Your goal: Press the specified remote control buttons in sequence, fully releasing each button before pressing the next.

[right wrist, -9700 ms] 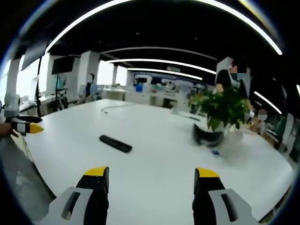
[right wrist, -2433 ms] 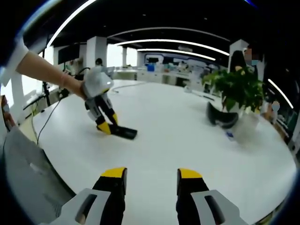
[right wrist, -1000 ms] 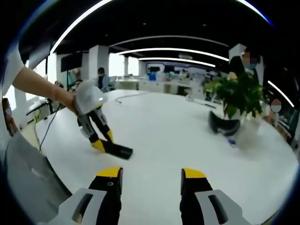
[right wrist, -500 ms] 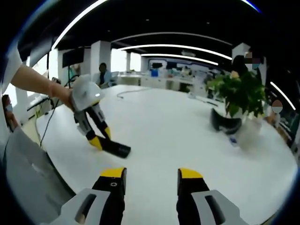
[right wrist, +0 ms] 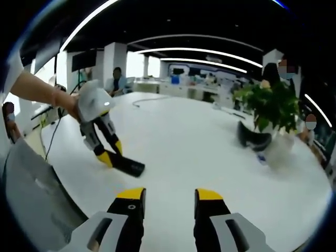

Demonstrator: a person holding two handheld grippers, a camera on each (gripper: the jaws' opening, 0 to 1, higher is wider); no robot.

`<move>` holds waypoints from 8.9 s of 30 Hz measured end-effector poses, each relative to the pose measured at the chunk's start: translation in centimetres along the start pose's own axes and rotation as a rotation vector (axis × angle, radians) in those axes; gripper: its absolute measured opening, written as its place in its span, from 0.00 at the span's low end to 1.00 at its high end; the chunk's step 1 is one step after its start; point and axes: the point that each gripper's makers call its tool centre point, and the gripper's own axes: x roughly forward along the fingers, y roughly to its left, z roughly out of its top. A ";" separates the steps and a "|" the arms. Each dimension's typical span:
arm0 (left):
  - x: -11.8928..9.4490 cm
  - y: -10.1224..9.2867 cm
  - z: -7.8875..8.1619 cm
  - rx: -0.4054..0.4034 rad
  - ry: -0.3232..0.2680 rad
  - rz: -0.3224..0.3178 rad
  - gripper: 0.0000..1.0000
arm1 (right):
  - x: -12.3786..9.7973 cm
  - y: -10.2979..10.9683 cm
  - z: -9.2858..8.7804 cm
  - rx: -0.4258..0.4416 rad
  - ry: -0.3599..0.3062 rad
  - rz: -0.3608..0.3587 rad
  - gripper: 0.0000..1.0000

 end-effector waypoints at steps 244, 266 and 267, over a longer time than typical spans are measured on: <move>-2.4 -13.1 -3.3 -0.006 -0.328 -0.022 0.24 | 2.9 14.6 -6.6 -0.681 0.489 0.668 0.00; -2.3 -13.1 -3.2 -0.002 -0.328 -0.022 0.24 | 3.0 15.5 -6.4 -0.710 0.455 0.699 0.00; -2.3 -13.1 -3.2 -0.002 -0.328 -0.022 0.24 | 3.0 15.5 -6.4 -0.733 0.450 0.705 0.00</move>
